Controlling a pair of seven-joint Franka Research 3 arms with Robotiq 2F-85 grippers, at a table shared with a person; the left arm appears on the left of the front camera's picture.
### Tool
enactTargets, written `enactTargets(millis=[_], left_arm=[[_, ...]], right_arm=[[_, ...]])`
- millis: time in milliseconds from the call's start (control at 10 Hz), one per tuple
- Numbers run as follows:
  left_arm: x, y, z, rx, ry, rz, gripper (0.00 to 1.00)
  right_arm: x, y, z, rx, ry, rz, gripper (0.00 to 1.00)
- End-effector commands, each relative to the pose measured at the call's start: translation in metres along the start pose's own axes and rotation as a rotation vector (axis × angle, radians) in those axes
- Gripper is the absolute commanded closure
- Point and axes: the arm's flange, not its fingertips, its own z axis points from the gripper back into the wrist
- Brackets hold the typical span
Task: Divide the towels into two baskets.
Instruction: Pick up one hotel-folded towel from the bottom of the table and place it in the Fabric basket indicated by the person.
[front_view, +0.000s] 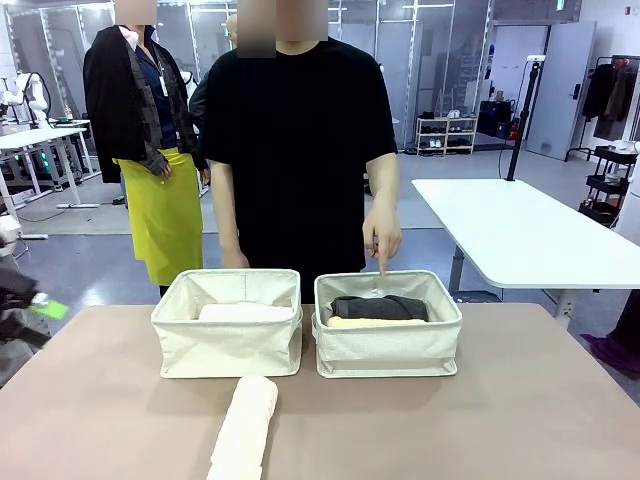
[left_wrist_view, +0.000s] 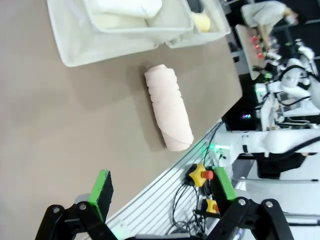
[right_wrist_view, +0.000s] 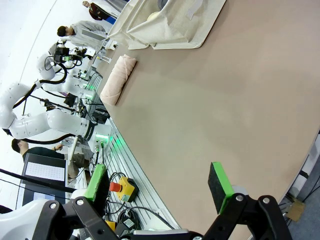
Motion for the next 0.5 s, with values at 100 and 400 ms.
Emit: enactTargets(millis=[100, 400], left_arm=[[0.021, -0.045, -0.057, 0.182, 0.128, 0.041, 0.0], [0.044, -0.071, -0.124, 0.266, 0.183, 0.03, 0.0]], right_arm=[[-0.001, 0.004, 0.0, -0.007, 0.01, -0.005, 0.0], [-0.001, 0.004, 0.0, -0.007, 0.01, -0.005, 0.0]])
